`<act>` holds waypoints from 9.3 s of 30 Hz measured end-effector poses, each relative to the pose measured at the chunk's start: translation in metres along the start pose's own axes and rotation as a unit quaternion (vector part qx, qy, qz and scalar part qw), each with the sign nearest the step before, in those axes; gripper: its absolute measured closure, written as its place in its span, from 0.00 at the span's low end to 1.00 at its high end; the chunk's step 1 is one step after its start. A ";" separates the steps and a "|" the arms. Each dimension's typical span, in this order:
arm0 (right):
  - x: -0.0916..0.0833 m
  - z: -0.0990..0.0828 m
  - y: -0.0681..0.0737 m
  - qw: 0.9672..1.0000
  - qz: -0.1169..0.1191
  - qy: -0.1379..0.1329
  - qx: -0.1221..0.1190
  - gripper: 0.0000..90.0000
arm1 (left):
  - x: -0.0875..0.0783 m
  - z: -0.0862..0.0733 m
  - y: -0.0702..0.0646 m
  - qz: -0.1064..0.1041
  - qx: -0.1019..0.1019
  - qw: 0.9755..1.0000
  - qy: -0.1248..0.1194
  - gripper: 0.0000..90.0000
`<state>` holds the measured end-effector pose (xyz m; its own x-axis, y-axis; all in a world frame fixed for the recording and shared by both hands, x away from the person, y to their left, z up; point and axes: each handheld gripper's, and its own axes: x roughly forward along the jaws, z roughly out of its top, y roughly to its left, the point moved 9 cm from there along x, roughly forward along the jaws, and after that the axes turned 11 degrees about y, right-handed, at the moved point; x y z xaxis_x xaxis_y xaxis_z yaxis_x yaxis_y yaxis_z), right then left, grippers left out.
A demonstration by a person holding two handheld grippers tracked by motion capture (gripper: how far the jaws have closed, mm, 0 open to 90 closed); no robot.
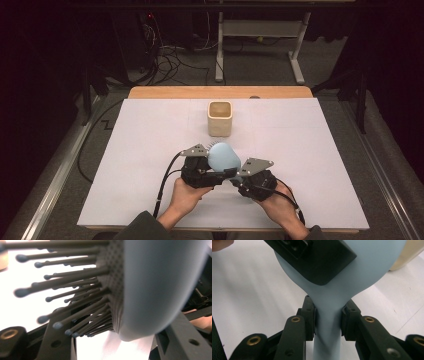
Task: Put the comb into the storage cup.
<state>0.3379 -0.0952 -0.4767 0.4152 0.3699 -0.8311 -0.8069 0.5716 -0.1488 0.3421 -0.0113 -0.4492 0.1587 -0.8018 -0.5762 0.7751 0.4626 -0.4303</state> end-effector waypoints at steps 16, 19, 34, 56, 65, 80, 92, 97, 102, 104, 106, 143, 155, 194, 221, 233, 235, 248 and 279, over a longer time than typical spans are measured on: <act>-0.002 0.000 -0.006 0.998 0.024 -0.035 0.038 0.56 | -0.010 0.010 -0.001 0.011 0.016 1.000 0.004 0.59; -0.002 -0.002 -0.009 0.998 0.022 -0.051 0.041 0.47 | -0.013 0.011 0.002 0.014 0.014 1.000 0.001 0.59; -0.012 -0.037 -0.035 0.993 0.011 -0.080 0.091 0.36 | -0.031 0.019 0.013 0.036 0.007 0.999 -0.004 0.59; -0.038 -0.102 -0.070 0.978 -0.017 -0.115 0.171 0.35 | -0.055 0.037 0.024 0.055 0.004 0.998 -0.021 0.59; -0.046 -0.119 -0.080 0.970 -0.026 -0.143 0.194 0.35 | -0.067 0.047 0.029 0.070 0.004 0.997 -0.030 0.59; -0.045 -0.135 -0.083 0.962 -0.032 -0.163 0.216 0.31 | -0.085 0.062 0.042 0.087 -0.007 0.995 -0.041 0.59; -0.048 -0.135 -0.081 0.965 -0.057 -0.166 0.197 0.31 | -0.096 0.077 0.052 0.108 -0.009 0.993 -0.048 0.59; -0.049 -0.136 -0.081 0.965 -0.061 -0.166 0.193 0.32 | -0.101 0.087 0.052 0.115 -0.007 0.992 -0.051 0.59; -0.049 -0.136 -0.082 0.964 -0.059 -0.168 0.197 0.31 | -0.106 0.098 0.056 0.125 -0.008 0.990 -0.058 0.59; -0.050 -0.136 -0.082 0.964 -0.059 -0.169 0.197 0.32 | -0.108 0.103 0.058 0.126 -0.013 0.990 -0.062 0.58; -0.050 -0.136 -0.083 0.964 -0.059 -0.169 0.198 0.32 | -0.110 0.106 0.061 0.133 -0.014 0.989 -0.062 0.58; -0.051 -0.136 -0.082 0.963 -0.055 -0.175 0.198 0.31 | -0.107 0.159 0.093 0.174 -0.039 0.982 -0.054 0.58; -0.052 -0.137 -0.084 0.962 -0.058 -0.175 0.199 0.31 | -0.098 0.162 0.110 0.186 -0.053 0.979 -0.057 0.58; -0.054 -0.138 -0.086 0.960 -0.061 -0.182 0.202 0.30 | -0.067 0.161 0.135 0.223 -0.064 0.972 -0.039 0.58; -0.054 -0.139 -0.086 0.961 -0.064 -0.184 0.196 0.31 | -0.042 0.150 0.149 0.229 -0.075 0.971 -0.004 0.57; -0.054 -0.139 -0.086 0.961 -0.063 -0.184 0.197 0.31 | -0.031 0.146 0.152 0.220 -0.084 0.972 0.001 0.57; -0.054 -0.139 -0.086 0.961 -0.064 -0.184 0.196 0.31 | -0.028 0.145 0.151 0.218 -0.083 0.972 0.003 0.57; -0.054 -0.138 -0.086 0.961 -0.063 -0.184 0.196 0.30 | -0.020 0.140 0.153 0.216 -0.085 0.973 0.008 0.57; -0.053 -0.139 -0.086 0.961 -0.061 -0.183 0.198 0.30 | -0.019 0.131 0.159 0.259 -0.056 0.963 0.040 0.38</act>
<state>0.3268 -0.2655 -0.4938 0.6746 0.4747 -0.5652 -0.5508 0.8336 0.0427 0.5426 0.0281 -0.4152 0.4552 -0.4219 -0.7841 0.5334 0.8343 -0.1394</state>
